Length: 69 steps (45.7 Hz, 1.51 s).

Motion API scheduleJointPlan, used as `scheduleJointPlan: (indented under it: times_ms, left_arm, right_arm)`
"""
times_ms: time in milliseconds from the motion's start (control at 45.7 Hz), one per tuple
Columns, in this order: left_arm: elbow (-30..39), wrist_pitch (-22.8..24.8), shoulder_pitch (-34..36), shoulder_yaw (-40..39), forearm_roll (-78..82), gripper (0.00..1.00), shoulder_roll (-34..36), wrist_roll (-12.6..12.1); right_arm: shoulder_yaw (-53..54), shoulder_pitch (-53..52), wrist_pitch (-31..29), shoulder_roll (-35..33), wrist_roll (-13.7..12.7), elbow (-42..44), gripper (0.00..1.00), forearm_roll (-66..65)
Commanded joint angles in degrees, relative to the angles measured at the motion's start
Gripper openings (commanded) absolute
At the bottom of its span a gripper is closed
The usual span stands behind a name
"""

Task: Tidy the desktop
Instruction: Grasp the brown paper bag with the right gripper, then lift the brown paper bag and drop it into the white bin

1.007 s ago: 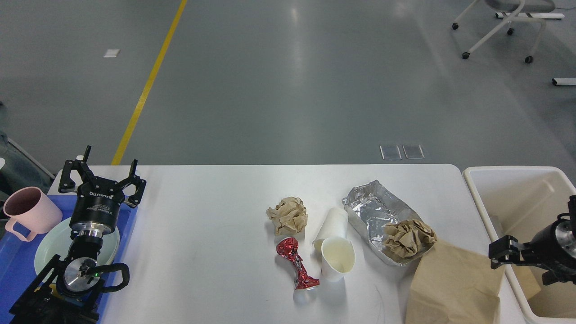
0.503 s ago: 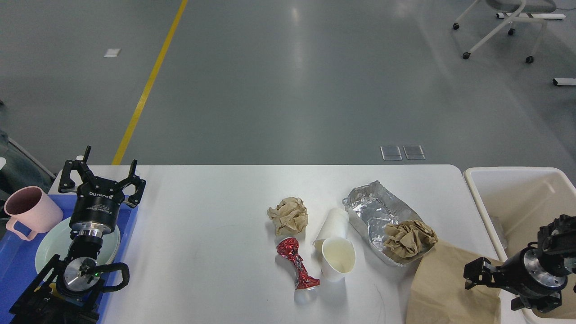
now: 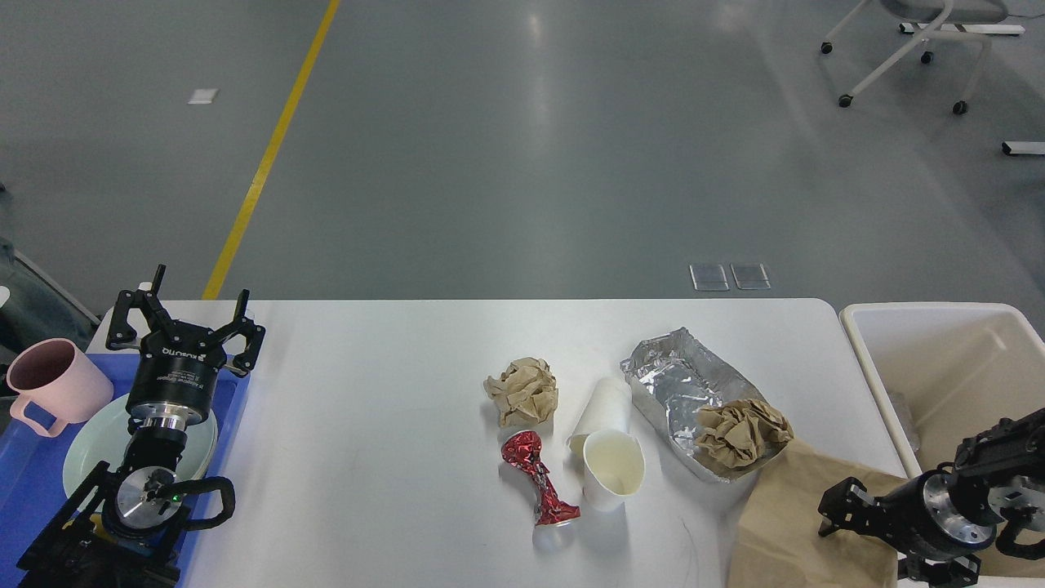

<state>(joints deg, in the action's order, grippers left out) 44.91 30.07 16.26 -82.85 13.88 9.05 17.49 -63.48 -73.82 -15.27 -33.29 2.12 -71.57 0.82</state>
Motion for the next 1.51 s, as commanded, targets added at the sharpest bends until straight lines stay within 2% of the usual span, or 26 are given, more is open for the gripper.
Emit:
scheduleJointPlan:
  times_ms: [0,131,700,963,1226,1444,1488]
  left_arm:
    - [0.0,0.0,0.0,0.0,0.0,0.96,0.0,0.0]
    - [0.0,0.0,0.0,0.1,0.0,0.97,0.0,0.0]
    - [0.0,0.1,0.0,0.0,0.0,0.97,0.0,0.0]
    - [0.0,0.0,0.0,0.1,0.0,0.97,0.0,0.0]
    - [0.0,0.1,0.0,0.0,0.0,0.97,0.0,0.0]
    - [0.0,0.0,0.0,0.0,0.0,0.97,0.0,-0.1]
    - [0.0,0.0,0.0,0.0,0.0,0.96,0.0,-0.1]
  right_arm:
    - [0.2,1.7,1.0,0.2,0.0,-0.1,0.0,1.6]
    - [0.3,2.3,3.8,0.7,0.0,-0.1,0.0,1.7]
    - [0.3,2.0,4.1,0.1,-0.1,-0.2,0.0,1.9]
    - [-0.9,-1.6,0.1,-4.4,-0.4,-0.8,0.0,0.6]
    - [-11.2,-18.2,-9.3,-9.8,-0.5,-4.9,0.0,-4.3]
    - [-22.3,-36.4,-16.5,-9.5,-0.6,-11.8,0.0,-6.3]
    - [-25.5,-42.8,-17.7,-9.5,-0.8,-14.4,0.0,-6.3]
